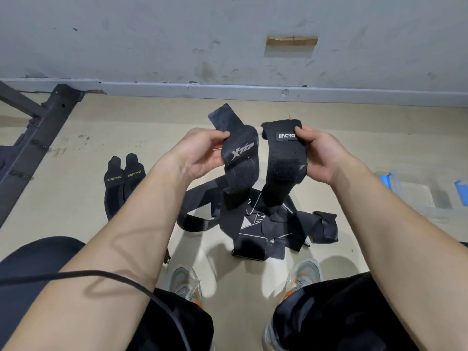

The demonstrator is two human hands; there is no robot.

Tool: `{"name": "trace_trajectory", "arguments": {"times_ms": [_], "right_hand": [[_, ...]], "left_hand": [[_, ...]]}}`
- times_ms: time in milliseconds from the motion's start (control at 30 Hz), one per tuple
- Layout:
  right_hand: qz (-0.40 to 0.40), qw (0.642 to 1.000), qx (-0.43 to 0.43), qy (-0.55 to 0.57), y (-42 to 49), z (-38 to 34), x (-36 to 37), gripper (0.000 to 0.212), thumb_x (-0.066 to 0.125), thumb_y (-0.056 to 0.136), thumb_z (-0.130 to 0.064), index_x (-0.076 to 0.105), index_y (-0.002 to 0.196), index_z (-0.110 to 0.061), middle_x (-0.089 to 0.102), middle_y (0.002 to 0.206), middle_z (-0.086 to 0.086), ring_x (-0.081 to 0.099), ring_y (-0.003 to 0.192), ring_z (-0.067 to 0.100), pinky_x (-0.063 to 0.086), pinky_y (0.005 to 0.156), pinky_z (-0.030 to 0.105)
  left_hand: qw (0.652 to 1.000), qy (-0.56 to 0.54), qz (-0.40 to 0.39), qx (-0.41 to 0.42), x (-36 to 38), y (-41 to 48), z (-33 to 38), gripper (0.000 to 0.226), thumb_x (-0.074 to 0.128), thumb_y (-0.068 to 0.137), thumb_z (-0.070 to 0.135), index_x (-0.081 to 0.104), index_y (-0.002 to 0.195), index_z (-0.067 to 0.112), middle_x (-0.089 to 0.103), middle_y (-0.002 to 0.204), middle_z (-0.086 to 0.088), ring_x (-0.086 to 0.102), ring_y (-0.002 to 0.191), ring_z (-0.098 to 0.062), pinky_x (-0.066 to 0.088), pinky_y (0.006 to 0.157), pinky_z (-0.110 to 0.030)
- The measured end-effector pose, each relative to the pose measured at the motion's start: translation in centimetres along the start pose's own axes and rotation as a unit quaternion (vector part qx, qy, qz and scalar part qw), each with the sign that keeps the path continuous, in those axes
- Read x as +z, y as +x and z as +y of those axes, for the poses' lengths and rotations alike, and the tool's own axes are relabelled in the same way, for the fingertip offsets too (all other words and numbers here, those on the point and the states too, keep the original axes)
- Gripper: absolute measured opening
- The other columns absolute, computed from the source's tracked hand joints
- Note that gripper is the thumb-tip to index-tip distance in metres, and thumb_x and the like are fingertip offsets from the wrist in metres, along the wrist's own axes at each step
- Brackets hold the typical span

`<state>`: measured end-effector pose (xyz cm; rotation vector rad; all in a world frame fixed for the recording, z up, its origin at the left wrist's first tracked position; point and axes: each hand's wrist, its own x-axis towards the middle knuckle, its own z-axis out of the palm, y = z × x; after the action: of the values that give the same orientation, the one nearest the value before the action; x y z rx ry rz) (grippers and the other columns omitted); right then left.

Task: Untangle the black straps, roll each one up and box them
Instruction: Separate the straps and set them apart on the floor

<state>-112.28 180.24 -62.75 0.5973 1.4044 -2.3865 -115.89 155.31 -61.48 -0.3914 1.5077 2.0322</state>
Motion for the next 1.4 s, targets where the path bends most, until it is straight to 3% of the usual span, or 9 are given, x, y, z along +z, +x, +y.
{"name": "trace_trajectory", "arguments": {"times_ms": [200, 333, 533, 733, 833, 1000, 1100, 1267, 1400], "right_hand": [[-0.066, 0.997, -0.019, -0.024, -0.7, 0.1, 1.1, 0.027, 0.041, 0.107, -0.013, 0.065, 0.120, -0.012, 0.074, 0.105, 0.005, 0.072, 0.095, 0.019, 0.059, 0.077, 0.031], [-0.011, 0.998, -0.047, -0.039, -0.4, 0.1, 1.4, 0.029, 0.042, 0.107, -0.016, 0.063, 0.127, -0.011, 0.074, 0.106, 0.007, 0.073, 0.094, 0.021, 0.059, 0.076, 0.034], [0.080, 0.985, -0.154, 0.000, 1.9, -3.2, 2.0, 0.031, 0.039, 0.108, -0.015, 0.062, 0.129, -0.013, 0.073, 0.119, 0.009, 0.072, 0.101, 0.024, 0.059, 0.087, 0.038], [0.116, 0.969, -0.210, -0.062, 5.4, -6.9, 4.4, 0.025, 0.044, 0.108, -0.016, 0.068, 0.113, -0.020, 0.076, 0.098, -0.003, 0.073, 0.082, 0.011, 0.058, 0.069, 0.026], [0.148, 0.955, -0.194, -0.167, 9.3, -5.9, 4.5, 0.022, 0.047, 0.106, -0.022, 0.067, 0.114, -0.022, 0.073, 0.108, -0.004, 0.069, 0.093, 0.013, 0.054, 0.075, 0.025], [0.244, 0.902, -0.100, -0.342, 18.1, -0.7, 1.7, 0.030, 0.049, 0.089, -0.041, 0.067, 0.110, -0.029, 0.068, 0.117, 0.002, 0.061, 0.109, 0.029, 0.049, 0.096, 0.036], [0.297, 0.887, -0.060, -0.348, 21.1, 2.7, -0.5, 0.038, 0.050, 0.098, -0.033, 0.062, 0.132, -0.023, 0.063, 0.133, 0.004, 0.057, 0.122, 0.030, 0.047, 0.107, 0.038], [0.295, 0.900, -0.002, -0.322, 26.9, 7.5, -2.6, 0.025, 0.051, 0.101, -0.024, 0.066, 0.121, -0.022, 0.057, 0.107, 0.003, 0.056, 0.098, 0.028, 0.058, 0.083, 0.041], [0.278, 0.917, -0.027, -0.286, 30.8, 8.7, -2.6, 0.027, 0.051, 0.097, -0.021, 0.066, 0.120, -0.025, 0.064, 0.096, -0.005, 0.061, 0.083, 0.021, 0.056, 0.075, 0.032]], "left_hand": [[1.000, -0.019, 0.009, -0.023, -0.3, 0.1, 0.2, 0.020, 0.049, 0.103, 0.007, 0.063, 0.115, 0.000, 0.073, 0.099, -0.013, 0.073, 0.085, -0.025, 0.062, 0.064, -0.040], [0.994, 0.043, 0.096, 0.029, -0.7, 0.7, -0.1, 0.018, 0.050, 0.103, 0.006, 0.066, 0.112, 0.004, 0.072, 0.101, -0.013, 0.072, 0.087, -0.026, 0.063, 0.068, -0.040], [0.914, 0.248, 0.293, 0.134, -2.4, 3.1, -0.2, 0.017, 0.047, 0.103, 0.021, 0.057, 0.112, 0.010, 0.067, 0.093, -0.007, 0.065, 0.087, -0.030, 0.055, 0.082, -0.041], [0.844, 0.244, 0.438, 0.190, -6.2, 4.8, 1.5, 0.020, 0.045, 0.099, 0.017, 0.062, 0.109, 0.015, 0.061, 0.092, 0.000, 0.055, 0.085, -0.024, 0.044, 0.080, -0.030], [0.869, 0.260, 0.405, 0.115, -8.8, 5.5, 0.7, 0.015, 0.047, 0.092, 0.013, 0.058, 0.083, 0.019, 0.059, 0.082, -0.004, 0.053, 0.077, -0.027, 0.043, 0.071, -0.031], [0.920, 0.200, 0.336, -0.015, -12.0, 7.3, -2.9, 0.010, 0.054, 0.082, 0.011, 0.055, 0.072, 0.014, 0.055, 0.072, -0.008, 0.049, 0.072, -0.022, 0.040, 0.065, -0.032], [0.923, 0.156, 0.341, -0.089, -14.6, 9.5, -5.8, 0.014, 0.053, 0.054, 0.021, 0.053, 0.067, 0.018, 0.046, 0.073, -0.006, 0.040, 0.077, -0.026, 0.034, 0.070, -0.041], [0.931, 0.116, 0.306, -0.160, -16.4, 11.6, -10.2, 0.022, 0.049, 0.070, 0.019, 0.064, 0.085, 0.015, 0.055, 0.065, -0.002, 0.049, 0.056, -0.024, 0.044, 0.061, -0.028], [0.939, 0.023, 0.284, -0.195, -16.8, 13.0, -13.2, 0.011, 0.045, 0.078, 0.013, 0.054, 0.072, 0.012, 0.053, 0.053, 0.001, 0.046, 0.035, -0.014, 0.037, 0.042, -0.014]]}}
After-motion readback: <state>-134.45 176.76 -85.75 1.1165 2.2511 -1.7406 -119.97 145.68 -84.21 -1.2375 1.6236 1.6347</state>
